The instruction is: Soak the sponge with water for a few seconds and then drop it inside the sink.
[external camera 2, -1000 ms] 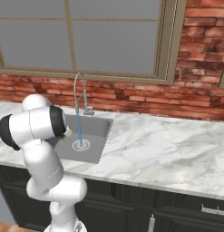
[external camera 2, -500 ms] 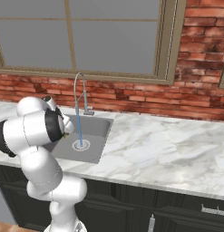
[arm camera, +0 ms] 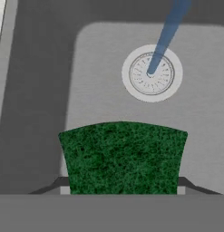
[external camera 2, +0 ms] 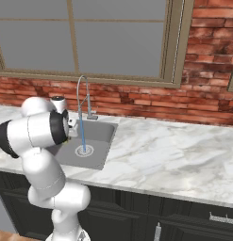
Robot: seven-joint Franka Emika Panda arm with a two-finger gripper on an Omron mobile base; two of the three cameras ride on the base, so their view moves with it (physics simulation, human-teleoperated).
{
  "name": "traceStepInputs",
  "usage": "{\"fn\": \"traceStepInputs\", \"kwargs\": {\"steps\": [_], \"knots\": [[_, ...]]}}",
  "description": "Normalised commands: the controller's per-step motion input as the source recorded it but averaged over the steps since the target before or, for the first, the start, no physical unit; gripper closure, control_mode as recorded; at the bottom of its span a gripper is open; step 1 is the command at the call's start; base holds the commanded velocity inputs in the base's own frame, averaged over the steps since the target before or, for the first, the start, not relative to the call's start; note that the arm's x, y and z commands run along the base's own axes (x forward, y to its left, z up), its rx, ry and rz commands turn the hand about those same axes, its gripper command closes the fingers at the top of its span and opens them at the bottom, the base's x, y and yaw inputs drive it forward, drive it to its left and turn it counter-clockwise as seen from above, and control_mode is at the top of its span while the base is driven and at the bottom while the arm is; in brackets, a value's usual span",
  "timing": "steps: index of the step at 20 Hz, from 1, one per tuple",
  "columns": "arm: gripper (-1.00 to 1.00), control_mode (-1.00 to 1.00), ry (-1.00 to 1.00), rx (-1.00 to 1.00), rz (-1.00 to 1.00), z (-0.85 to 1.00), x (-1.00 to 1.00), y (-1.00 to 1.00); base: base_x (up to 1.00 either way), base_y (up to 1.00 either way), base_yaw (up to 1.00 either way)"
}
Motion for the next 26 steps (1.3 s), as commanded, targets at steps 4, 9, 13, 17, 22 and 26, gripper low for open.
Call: {"fn": "traceStepInputs", "kwargs": {"steps": [4,9,13,17,22,26], "knots": [[1.0,-1.0,0.1,0.09,0.23,-0.06,0.0,0.06,0.0,0.0,0.0],[1.0,-1.0,0.0,0.05,0.14,-0.27,0.0,0.0,0.0,0.0,0.0],[1.0,-1.0,0.0,-0.01,0.05,-0.08,0.0,0.03,0.0,0.0,0.0],[1.0,-1.0,0.0,-0.05,0.01,0.0,0.0,0.07,0.0,0.0,0.0],[1.0,-1.0,0.0,-0.05,0.0,0.0,0.0,0.15,0.0,0.0,0.0],[1.0,-1.0,0.0,-0.09,0.0,-0.01,0.06,0.25,0.0,0.0,0.0]]}}
